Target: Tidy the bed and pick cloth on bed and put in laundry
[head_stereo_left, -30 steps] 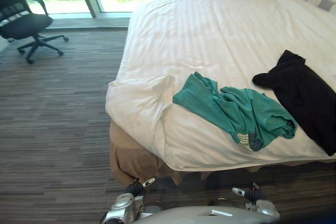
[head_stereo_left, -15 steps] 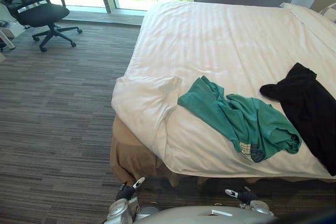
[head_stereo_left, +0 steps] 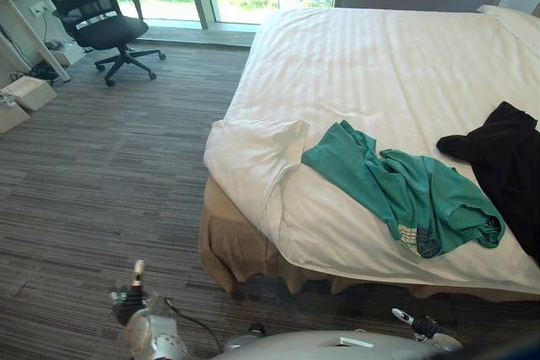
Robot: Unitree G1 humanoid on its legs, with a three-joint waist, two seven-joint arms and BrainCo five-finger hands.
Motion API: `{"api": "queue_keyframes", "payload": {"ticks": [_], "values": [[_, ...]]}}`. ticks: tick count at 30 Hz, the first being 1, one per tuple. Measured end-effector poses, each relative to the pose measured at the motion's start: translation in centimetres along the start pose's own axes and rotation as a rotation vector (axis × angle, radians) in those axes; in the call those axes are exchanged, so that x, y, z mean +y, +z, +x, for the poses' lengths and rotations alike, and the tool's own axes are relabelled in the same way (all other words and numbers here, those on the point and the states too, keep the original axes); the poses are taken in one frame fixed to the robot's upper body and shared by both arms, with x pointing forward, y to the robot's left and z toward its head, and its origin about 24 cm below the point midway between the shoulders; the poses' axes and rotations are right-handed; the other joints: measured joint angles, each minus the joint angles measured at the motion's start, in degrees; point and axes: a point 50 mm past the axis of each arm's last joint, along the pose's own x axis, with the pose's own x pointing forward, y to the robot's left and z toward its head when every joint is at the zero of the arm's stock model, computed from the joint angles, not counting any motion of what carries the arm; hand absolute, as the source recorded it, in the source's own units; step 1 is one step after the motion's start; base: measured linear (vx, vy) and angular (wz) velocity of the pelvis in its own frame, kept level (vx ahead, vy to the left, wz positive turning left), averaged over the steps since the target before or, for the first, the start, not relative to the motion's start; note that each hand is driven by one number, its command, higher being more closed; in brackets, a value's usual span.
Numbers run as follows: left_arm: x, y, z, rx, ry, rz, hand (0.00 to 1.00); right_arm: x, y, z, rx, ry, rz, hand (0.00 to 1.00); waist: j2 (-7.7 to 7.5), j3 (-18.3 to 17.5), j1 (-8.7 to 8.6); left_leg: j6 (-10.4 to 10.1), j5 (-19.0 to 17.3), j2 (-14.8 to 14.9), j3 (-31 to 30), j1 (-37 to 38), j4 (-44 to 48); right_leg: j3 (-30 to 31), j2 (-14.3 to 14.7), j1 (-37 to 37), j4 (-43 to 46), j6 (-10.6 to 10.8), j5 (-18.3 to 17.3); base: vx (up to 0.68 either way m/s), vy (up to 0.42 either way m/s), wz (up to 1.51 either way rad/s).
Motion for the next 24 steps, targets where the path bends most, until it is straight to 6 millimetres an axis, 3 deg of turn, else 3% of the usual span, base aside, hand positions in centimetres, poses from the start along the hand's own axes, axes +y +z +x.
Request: {"api": "queue_keyframes", "payload": {"ticks": [3,6,8,12,16,24], "values": [[-1.8,3.0,0.7,-0.144,-0.065,0.017,0.00,0.2,0.5,0.1,-0.013,0.012,0.005,0.00,0.14,-0.2,0.05,0.1,0.1,-0.1,0.0,0.2,0.0,0.0,0.1,0.3,-0.2,-0.5,0.4,0.13,0.010,0.03],[-5.2,5.5,0.8,-0.305,-0.151,0.199,0.00,0.5,1.2,0.2,-0.031,0.017,0.005,0.00,0.55,-0.2,0.04,-0.1,0.0,-0.4,0.3,0.8,0.2,0.4,0.2,1.5,-1.0,-0.5,0.5,0.12,0.011,0.04],[-7.4,5.7,0.2,-0.386,-0.198,0.370,0.00,0.8,1.7,0.3,-0.040,0.023,0.012,0.00,0.78,-0.2,0.02,-0.1,0.0,-0.6,1.1,1.2,0.3,1.8,0.1,1.7,-1.1,-0.5,0.5,0.07,0.038,-0.02],[-10.5,5.5,-1.6,-0.483,-0.352,0.509,0.00,1.0,2.4,0.3,-0.062,0.029,0.039,0.00,0.63,-0.3,0.06,0.2,-0.4,-0.9,1.9,1.9,0.2,2.9,0.0,2.1,-2.1,-0.6,0.7,0.03,0.023,-0.10],[-13.7,5.6,-2.9,-0.565,-0.539,0.667,0.00,0.7,1.9,0.2,-0.043,0.009,0.040,0.00,0.65,-0.3,-0.12,0.5,-1.0,-0.8,3.6,2.1,0.2,4.6,0.2,1.8,-2.5,-0.3,1.2,-0.04,0.015,-0.20],[-17.6,8.1,-1.2,-0.638,-0.735,0.891,0.00,-0.3,-0.1,-0.1,0.009,-0.017,0.037,0.00,0.90,-0.2,-1.62,0.6,-1.7,-0.8,6.7,2.7,0.0,8.4,0.7,0.9,-4.0,-0.1,2.6,-0.05,0.008,-0.24]]}}
